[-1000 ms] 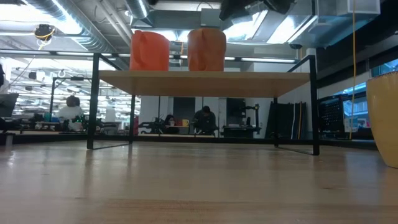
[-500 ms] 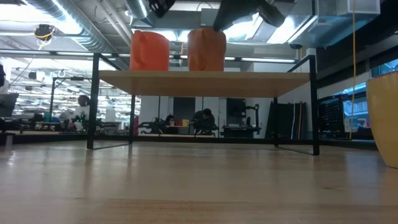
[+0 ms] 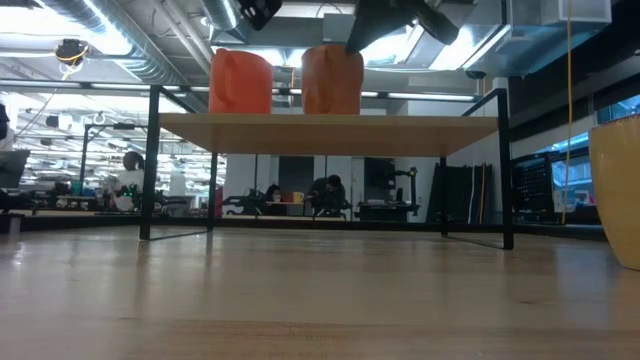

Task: Stack small to large cups/mugs on shelf
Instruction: Put the brown cup on the shelf, then put the yellow cup on the shelf

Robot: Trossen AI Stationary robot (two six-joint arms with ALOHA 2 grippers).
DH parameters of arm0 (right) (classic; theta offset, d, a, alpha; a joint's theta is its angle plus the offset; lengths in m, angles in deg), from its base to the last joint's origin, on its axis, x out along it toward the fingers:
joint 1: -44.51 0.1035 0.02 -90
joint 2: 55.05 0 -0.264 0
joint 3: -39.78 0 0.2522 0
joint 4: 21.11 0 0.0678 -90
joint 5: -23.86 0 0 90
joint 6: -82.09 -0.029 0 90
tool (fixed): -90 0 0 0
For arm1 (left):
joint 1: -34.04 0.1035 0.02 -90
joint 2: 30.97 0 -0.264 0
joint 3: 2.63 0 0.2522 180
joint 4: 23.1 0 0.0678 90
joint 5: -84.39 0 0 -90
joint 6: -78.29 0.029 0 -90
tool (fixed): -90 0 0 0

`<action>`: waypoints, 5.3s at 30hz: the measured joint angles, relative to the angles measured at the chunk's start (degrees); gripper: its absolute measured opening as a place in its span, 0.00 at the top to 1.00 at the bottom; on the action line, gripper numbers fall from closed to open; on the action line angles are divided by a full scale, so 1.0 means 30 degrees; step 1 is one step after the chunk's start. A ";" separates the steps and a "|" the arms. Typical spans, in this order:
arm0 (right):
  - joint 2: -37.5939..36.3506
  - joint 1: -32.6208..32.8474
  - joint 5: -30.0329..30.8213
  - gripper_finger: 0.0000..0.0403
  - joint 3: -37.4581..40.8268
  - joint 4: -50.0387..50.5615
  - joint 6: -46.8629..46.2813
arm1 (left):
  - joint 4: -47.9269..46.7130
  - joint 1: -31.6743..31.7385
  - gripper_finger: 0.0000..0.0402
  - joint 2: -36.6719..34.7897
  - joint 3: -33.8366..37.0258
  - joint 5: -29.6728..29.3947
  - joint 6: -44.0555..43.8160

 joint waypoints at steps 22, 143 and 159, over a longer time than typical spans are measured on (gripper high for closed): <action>-0.0007 -0.0655 0.0335 0.99 0.0007 0.0636 0.0439 | -0.0024 0.0000 0.82 0.0000 0.0000 0.0000 0.0172; -0.2637 1.0382 -1.1331 0.80 0.3257 1.5222 -1.7229 | -0.5388 -0.6324 0.83 -0.9317 -0.0007 -0.6737 -0.7367; -0.2725 0.9292 -1.0220 0.57 0.4495 1.3241 -1.8539 | -0.6283 -0.6324 0.86 -0.9314 -0.0007 -0.6579 -0.6767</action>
